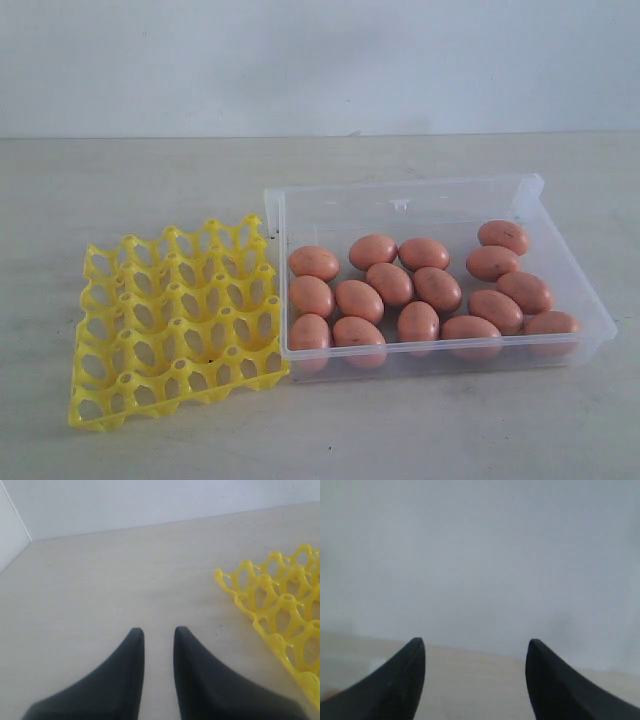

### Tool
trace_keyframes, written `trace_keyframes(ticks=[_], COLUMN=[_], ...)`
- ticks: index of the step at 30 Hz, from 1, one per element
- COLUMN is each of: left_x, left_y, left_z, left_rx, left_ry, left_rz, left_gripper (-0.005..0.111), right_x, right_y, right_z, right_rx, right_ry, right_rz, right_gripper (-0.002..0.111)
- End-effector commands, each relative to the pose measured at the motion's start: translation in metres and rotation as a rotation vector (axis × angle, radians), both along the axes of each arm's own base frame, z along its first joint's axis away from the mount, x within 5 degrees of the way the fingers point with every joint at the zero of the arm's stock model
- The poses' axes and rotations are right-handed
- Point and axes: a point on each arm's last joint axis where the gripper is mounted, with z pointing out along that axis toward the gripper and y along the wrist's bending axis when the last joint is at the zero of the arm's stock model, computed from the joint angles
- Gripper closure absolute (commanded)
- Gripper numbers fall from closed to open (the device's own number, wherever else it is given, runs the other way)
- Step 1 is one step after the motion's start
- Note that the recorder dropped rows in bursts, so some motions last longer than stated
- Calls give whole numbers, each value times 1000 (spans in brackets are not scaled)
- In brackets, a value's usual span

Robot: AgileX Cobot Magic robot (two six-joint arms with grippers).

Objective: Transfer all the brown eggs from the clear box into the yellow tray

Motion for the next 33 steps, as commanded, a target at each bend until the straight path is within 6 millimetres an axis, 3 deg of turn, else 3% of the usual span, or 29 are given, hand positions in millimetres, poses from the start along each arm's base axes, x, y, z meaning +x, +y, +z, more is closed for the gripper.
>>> trace_keyframes(ticks=[1,4,7,12,15,19,21,29,33], left_x=[0,0,0,0,0,0,0,0,0], left_y=[0,0,0,0,0,0,0,0,0], left_z=[-1,-1,-1,-1,-1,-1,-1,-1,-1], left_rx=[-3,-3,-3,-3,-3,-3,-3,-3,-3], left_ry=[-5,-5,-5,-5,-5,-5,-5,-5,-5], left_rz=[1,1,1,1,1,1,1,1,1], left_gripper=[85,85,85,85,85,85,85,85,85], right_x=[-2,-2,-2,-3,-12,-29,-29,-14,-13], right_y=[-2,-3,-3,-5,-13,-28,-29,-17,-14], right_z=[8,6,5,8,24,37,37,24,25], right_rx=[690,1201,1386,1440,1508,1405,1323,1427,1358], right_ry=[-217,-306,-337,-393,-650,-957,-938,-668,-631], right_rz=[131,217,251,276,375,358,305,318,318], right_gripper=[52,52,52,52,52,52,52,52,54])
